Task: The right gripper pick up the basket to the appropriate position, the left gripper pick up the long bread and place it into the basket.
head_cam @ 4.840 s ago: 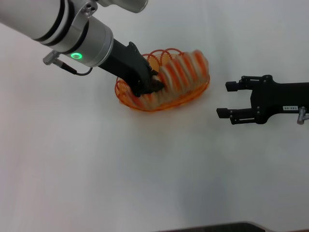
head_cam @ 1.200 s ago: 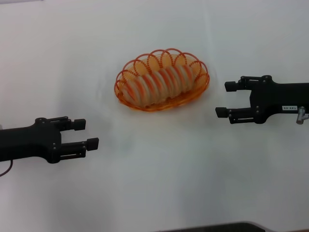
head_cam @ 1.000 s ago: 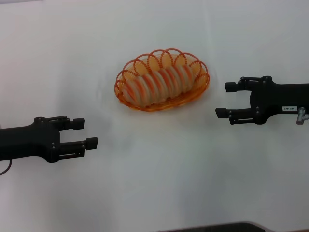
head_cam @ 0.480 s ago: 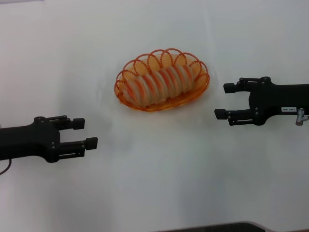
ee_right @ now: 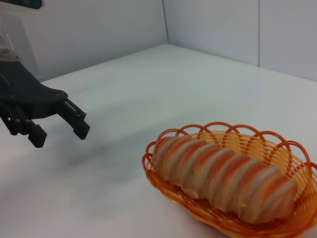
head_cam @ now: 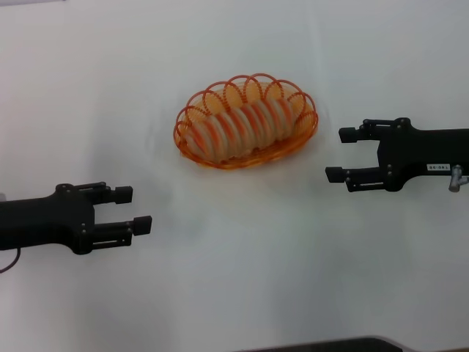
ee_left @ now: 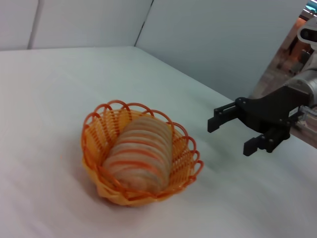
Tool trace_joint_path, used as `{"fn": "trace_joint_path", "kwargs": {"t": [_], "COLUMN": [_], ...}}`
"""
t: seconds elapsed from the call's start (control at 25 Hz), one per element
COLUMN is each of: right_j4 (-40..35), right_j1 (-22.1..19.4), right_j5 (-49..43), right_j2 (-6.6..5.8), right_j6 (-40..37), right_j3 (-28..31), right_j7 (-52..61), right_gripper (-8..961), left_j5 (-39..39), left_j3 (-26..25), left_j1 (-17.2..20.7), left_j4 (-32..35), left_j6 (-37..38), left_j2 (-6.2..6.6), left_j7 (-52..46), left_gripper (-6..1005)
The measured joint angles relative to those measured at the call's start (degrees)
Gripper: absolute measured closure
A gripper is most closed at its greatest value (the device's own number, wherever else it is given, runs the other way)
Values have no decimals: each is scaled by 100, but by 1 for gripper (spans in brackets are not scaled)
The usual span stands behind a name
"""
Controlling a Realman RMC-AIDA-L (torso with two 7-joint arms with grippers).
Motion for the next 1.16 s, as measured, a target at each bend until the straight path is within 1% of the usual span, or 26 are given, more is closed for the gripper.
{"fn": "trace_joint_path", "kwargs": {"t": [0.56,1.16], "right_j4": [0,0], "right_j1": [4,24], "right_j5": [-1,15], "right_j2": [0,0], "right_j6": [0,-5], "right_j3": [-7,-1], "right_j7": [14,63], "right_gripper": [118,118], "left_j5": [12,8], "left_j3": [-16,-20], "left_j1": [72,23], "left_j4": [-2,7], "left_j6": [106,112], "left_j2": [7,16], "left_j7": [-22,-36], "left_gripper": [264,264]}}
